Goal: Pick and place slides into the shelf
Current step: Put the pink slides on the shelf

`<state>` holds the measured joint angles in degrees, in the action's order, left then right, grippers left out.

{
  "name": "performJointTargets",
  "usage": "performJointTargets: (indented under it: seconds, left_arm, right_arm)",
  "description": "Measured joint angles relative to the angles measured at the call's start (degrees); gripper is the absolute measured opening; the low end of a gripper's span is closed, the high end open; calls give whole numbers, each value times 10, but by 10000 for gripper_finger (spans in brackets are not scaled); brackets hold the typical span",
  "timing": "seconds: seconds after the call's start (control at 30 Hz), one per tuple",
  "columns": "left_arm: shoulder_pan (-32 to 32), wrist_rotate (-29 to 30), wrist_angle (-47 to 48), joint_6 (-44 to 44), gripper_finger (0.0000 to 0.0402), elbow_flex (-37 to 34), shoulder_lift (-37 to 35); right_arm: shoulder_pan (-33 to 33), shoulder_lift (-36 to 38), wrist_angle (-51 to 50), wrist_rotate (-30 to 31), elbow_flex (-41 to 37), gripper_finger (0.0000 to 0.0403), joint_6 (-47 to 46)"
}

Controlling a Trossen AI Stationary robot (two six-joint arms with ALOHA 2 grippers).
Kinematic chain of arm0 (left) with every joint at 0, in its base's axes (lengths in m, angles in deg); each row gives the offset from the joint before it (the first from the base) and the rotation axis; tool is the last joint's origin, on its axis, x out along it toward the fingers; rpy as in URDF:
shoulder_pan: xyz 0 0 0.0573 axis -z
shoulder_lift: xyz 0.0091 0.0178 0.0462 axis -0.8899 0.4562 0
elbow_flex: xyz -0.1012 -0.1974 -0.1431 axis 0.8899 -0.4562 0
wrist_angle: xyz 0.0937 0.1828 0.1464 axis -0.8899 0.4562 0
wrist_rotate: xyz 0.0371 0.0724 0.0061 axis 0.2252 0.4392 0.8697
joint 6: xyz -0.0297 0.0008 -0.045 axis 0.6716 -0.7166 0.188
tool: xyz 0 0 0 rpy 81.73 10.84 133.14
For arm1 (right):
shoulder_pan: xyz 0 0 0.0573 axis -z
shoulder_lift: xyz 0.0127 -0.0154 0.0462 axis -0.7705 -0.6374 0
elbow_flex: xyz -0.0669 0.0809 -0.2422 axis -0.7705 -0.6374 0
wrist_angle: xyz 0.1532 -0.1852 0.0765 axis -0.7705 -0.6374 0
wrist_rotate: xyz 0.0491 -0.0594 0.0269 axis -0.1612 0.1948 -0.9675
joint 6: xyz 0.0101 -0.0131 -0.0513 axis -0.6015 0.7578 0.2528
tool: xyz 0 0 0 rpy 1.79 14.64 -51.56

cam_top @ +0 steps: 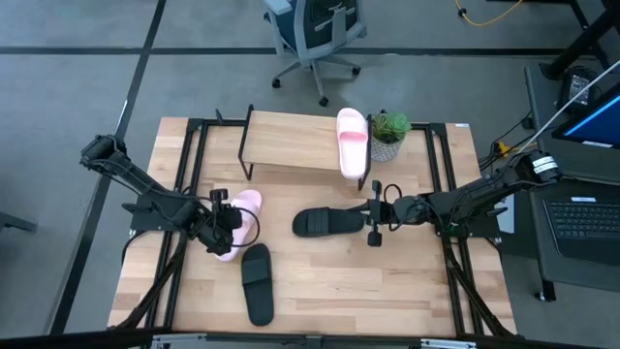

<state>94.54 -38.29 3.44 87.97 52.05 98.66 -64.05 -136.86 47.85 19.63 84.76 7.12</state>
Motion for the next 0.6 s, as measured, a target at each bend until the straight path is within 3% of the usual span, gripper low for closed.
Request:
performJointTargets:
  seconds: [0.6]
  left_arm:
    - [-1,31,1,0,108,-15,77]
  right_arm:
    - [0,0,-2,0,0,21,2]
